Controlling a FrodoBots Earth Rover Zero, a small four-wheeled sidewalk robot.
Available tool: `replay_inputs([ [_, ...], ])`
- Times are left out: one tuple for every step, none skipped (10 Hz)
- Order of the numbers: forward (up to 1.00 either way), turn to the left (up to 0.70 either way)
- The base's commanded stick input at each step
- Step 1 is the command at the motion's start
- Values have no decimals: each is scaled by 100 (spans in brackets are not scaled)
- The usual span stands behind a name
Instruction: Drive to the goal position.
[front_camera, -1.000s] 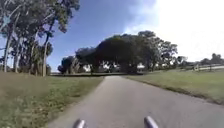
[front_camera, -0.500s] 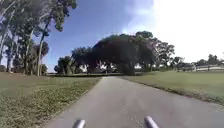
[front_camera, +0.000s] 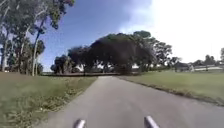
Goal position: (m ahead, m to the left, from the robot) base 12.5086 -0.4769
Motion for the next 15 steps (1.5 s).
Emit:
replay_inputs([
  [85, 34],
  [85, 34],
  [85, 18],
  [85, 0],
  [85, 0],
  [85, 0],
  [85, 0],
  [85, 0],
  [85, 0],
  [85, 0],
  [85, 0],
  [85, 0],
  [85, 0],
  [85, 0],
  [85, 0],
])
